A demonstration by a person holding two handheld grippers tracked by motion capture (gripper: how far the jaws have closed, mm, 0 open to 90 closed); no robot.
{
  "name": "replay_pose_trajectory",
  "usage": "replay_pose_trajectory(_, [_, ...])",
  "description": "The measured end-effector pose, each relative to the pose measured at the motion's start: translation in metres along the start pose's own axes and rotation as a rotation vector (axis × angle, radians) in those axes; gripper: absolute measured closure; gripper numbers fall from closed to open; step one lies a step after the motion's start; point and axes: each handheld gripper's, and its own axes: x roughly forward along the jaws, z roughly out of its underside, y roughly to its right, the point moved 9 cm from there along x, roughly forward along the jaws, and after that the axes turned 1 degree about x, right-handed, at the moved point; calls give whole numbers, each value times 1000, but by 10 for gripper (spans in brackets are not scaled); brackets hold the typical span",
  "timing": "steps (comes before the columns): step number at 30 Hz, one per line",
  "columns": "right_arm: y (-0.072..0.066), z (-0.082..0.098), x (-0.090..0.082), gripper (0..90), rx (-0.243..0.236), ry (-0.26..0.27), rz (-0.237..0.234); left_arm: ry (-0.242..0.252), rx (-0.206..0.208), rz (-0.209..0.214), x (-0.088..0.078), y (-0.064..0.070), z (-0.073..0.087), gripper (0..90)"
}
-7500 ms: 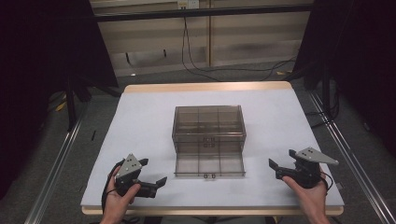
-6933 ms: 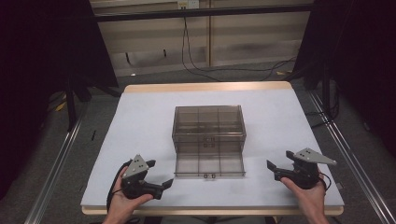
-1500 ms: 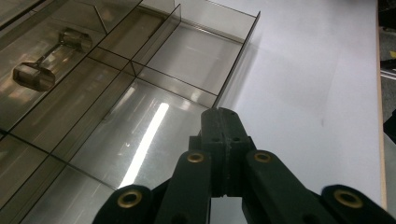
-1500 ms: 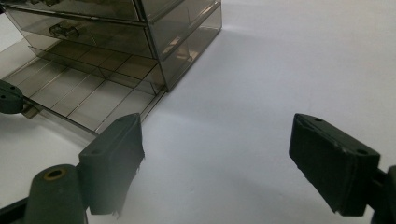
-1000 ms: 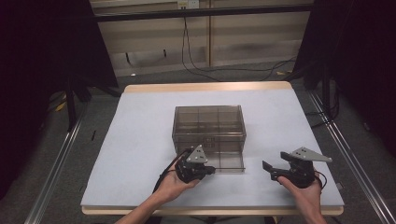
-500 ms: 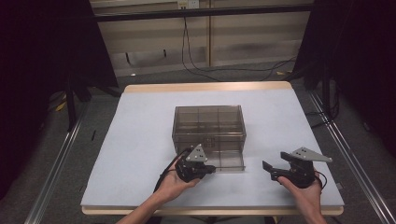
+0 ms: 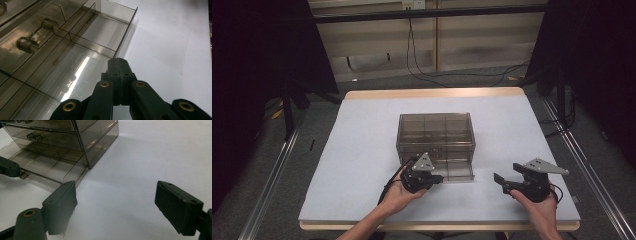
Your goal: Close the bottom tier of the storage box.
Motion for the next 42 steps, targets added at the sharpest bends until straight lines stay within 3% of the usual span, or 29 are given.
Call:
replay_pose_trajectory(20, [0, 0, 0, 174, 3, -1, 0, 16, -49, -27, 0, -6, -1, 900])
replay_pose_trajectory(22, [0, 0, 0, 174, 2, -1, -1, -3, -30, -34, -1, -4, -1, 900])
replay_pose_trajectory(42, [0, 0, 1, 176, -5, -6, 2, 20, -44, -52, 0, -14, -2, 900])
